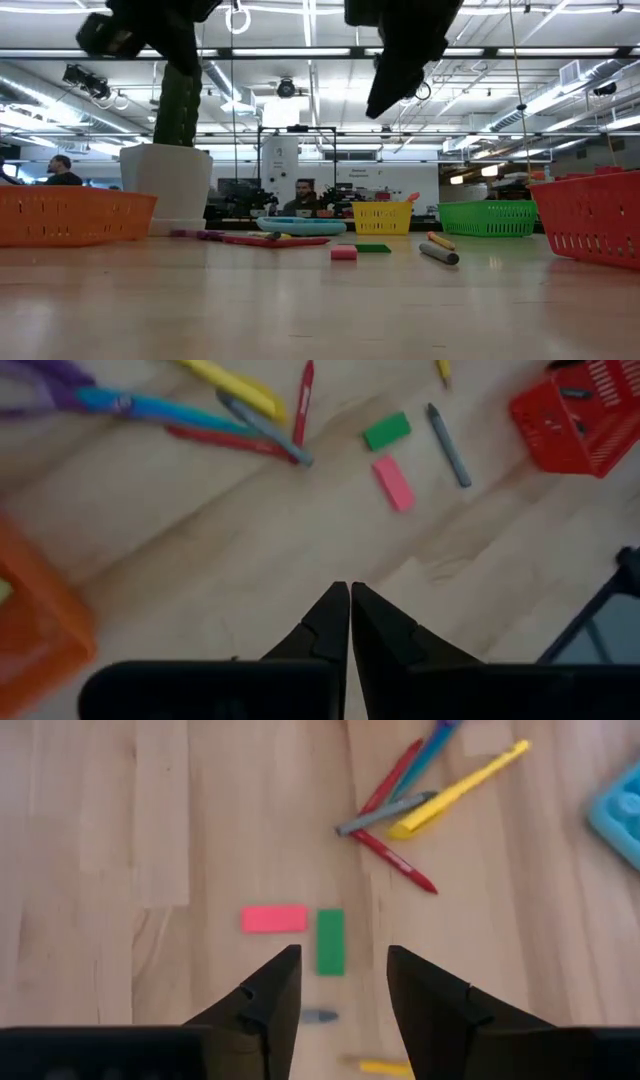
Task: Sort crayons/erasers/pens/pencils in bins
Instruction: Put the green eraser into the orange bin
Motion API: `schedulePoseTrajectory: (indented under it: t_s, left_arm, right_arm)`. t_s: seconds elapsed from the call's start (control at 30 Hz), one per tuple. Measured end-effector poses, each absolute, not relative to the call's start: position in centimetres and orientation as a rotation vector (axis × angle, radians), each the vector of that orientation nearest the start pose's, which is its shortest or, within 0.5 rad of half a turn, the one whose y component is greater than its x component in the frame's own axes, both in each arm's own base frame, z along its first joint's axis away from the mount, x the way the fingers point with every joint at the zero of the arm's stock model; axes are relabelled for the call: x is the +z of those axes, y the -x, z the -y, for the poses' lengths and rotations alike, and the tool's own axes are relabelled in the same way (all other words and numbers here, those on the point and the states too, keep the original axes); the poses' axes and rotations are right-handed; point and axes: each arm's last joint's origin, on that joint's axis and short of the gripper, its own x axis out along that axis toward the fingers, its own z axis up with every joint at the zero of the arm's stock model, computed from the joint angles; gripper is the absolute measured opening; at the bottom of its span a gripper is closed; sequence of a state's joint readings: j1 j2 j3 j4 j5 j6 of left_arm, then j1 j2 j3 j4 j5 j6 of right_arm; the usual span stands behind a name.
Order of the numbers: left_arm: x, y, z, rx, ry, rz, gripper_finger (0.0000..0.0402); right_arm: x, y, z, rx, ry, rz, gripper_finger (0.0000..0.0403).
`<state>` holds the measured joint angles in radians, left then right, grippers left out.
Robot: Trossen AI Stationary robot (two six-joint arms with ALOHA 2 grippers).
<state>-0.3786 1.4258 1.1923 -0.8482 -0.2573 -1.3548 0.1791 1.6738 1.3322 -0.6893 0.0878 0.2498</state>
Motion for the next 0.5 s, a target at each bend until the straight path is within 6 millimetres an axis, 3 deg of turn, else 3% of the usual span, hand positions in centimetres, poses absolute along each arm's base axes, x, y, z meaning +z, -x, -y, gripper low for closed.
schedulePoseTrajectory:
  t_s: [0.3, 0.5]
  left_arm:
    - [28.4, -25.8, 11.7, 0.601, 1.095, -0.839, 0.0017]
    - [28.5, -25.5, 12.5, 0.572, 1.072, -0.832, 0.0011]
  right_arm:
    - [21.8, -36.9, -6.6, 0.069, -0.025, -1.058, 0.0155]
    - [18.2, -37.7, -6.8, 0.098, 0.004, -1.165, 0.0155]
